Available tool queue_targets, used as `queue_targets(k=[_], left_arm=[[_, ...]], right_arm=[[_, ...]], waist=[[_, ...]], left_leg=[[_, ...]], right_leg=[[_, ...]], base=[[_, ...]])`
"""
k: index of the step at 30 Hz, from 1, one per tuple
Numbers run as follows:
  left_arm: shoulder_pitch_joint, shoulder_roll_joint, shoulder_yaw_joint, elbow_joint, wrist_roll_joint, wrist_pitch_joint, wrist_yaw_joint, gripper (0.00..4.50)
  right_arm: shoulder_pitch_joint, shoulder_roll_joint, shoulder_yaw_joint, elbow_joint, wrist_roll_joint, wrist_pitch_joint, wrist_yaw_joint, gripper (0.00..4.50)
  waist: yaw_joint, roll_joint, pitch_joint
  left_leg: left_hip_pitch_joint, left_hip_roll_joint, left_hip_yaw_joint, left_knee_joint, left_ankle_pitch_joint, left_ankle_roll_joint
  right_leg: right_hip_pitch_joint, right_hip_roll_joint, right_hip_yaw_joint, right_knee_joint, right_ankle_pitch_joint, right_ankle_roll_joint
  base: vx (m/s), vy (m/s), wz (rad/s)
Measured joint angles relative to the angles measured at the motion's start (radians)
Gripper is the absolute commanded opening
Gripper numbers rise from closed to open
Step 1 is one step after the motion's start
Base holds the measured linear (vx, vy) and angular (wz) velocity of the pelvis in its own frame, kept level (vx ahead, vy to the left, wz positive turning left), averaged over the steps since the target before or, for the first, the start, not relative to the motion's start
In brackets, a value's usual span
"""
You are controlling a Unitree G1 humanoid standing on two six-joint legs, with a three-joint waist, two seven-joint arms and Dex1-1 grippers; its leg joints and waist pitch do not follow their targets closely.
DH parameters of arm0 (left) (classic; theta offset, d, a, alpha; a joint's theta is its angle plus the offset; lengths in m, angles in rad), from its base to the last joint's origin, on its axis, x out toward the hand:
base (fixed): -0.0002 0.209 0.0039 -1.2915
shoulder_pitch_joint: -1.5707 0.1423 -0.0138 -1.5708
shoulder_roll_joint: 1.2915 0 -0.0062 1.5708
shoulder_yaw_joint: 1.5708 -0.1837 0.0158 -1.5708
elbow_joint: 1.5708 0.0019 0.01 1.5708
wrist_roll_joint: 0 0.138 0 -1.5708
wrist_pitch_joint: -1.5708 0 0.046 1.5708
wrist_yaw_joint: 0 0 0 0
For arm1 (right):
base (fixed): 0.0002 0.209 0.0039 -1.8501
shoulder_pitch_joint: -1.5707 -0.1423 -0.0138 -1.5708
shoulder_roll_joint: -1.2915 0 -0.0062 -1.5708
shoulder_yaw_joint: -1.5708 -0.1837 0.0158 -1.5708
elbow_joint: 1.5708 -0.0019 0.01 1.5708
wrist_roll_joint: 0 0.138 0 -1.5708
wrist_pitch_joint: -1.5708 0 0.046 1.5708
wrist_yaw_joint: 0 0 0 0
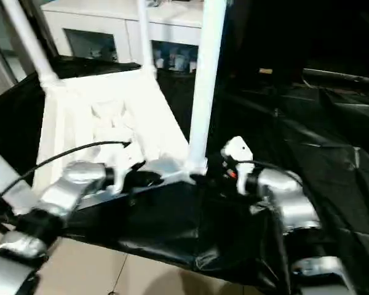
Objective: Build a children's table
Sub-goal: Rotate leg to tighten
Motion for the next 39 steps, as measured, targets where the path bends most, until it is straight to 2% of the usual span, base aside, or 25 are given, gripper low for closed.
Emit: queue_targets(k=[5,12,13,16,17,23,28,29,32,35,39], left_arm=[[0.029,0.016,-0.007,-0.057,-0.009,0.020,-0.075,0.00],[0.033,0.013,-0.010,-0.064,-0.001,0.008,-0.060,0.00],[0.033,0.011,-0.010,-0.064,0.001,0.007,-0.057,0.46],[0.031,-0.001,0.002,-0.065,-0.010,0.009,-0.043,0.57],[0.027,-0.011,0.001,-0.069,-0.012,0.007,-0.031,0.78],[0.005,-0.004,-0.011,-0.055,0.016,-0.006,-0.003,0.78],[-0.006,0.005,-0.022,-0.049,0.042,-0.006,0.016,0.78],[-0.006,0.007,-0.023,-0.049,0.043,-0.005,0.016,1.09],[-0.006,0.016,-0.022,-0.067,0.039,0.023,0.009,1.17],[-0.004,0.020,-0.020,-0.081,0.027,0.048,-0.001,1.54],[0.001,0.009,-0.015,-0.093,-0.006,0.073,-0.012,1.54]], right_arm=[[0.003,0.000,0.023,0.001,0.006,0.001,0.039,3.98],[0.003,0.008,0.035,0.017,-0.011,-0.009,0.035,3.98],[0.003,0.008,0.035,0.017,-0.012,-0.010,0.033,4.03],[0.003,0.007,0.037,0.021,-0.018,-0.013,0.030,4.03],[0.003,0.008,0.043,0.022,-0.020,-0.019,0.030,4.03],[0.004,0.009,0.051,0.022,-0.024,-0.030,0.035,4.03],[0.010,0.008,0.051,0.020,-0.024,-0.031,0.035,4.03],[0.012,0.008,0.051,0.020,-0.024,-0.031,0.035,4.03],[0.012,0.008,0.051,0.020,-0.025,-0.033,0.035,4.03],[0.012,0.008,0.051,0.020,-0.027,-0.034,0.035,4.03],[0.012,0.008,0.051,0.020,-0.028,-0.034,0.035,4.03]], waist=[[0.014,0.000,0.000],[0.014,-0.002,0.001],[0.014,-0.002,0.001],[0.016,-0.005,0.003],[0.016,-0.009,0.002],[0.000,-0.011,0.002],[-0.003,-0.011,0.002],[-0.002,-0.011,0.002],[-0.003,-0.012,0.002],[-0.002,-0.012,0.002],[-0.001,-0.013,0.003]], left_leg=[[-0.001,0.000,0.002,0.000,0.001,0.001],[-0.001,0.000,0.002,0.000,0.001,0.001],[-0.001,0.000,0.002,0.000,0.001,0.001],[-0.001,0.000,0.002,0.000,0.001,0.001],[-0.001,0.001,0.002,0.000,0.001,0.001],[-0.001,0.000,0.002,0.001,0.001,0.001],[-0.001,0.001,0.002,0.001,0.001,0.001],[-0.001,0.000,0.002,0.001,0.001,0.001],[-0.001,0.001,0.002,0.001,0.001,0.001],[-0.001,0.001,0.002,0.001,0.001,0.001],[-0.001,0.000,0.002,0.001,0.001,0.001]], right_leg=[[-0.001,-0.001,0.000,0.000,0.000,0.000],[-0.001,-0.001,0.001,0.001,0.000,0.000],[-0.001,-0.001,0.001,0.001,0.000,0.000],[-0.001,-0.001,0.000,0.001,0.000,0.000],[-0.001,-0.001,0.000,0.001,0.000,0.000],[-0.001,-0.001,0.000,0.000,0.000,0.000],[-0.001,-0.001,0.000,0.000,0.000,0.000],[-0.001,-0.001,0.000,0.000,0.000,0.000],[0.000,-0.001,0.001,0.000,0.000,0.000],[-0.001,-0.001,0.001,0.000,0.000,0.000],[-0.001,-0.001,0.001,0.000,0.000,0.000]], base=[[0.000,0.000,0.00],[0.000,0.000,0.00],[0.000,0.000,0.00],[0.000,0.000,0.00],[0.000,0.000,0.00],[0.000,0.000,0.00],[0.000,0.000,0.00],[0.000,0.000,0.00],[0.000,0.000,0.00],[0.000,0.000,0.00],[0.000,0.000,0.00]])
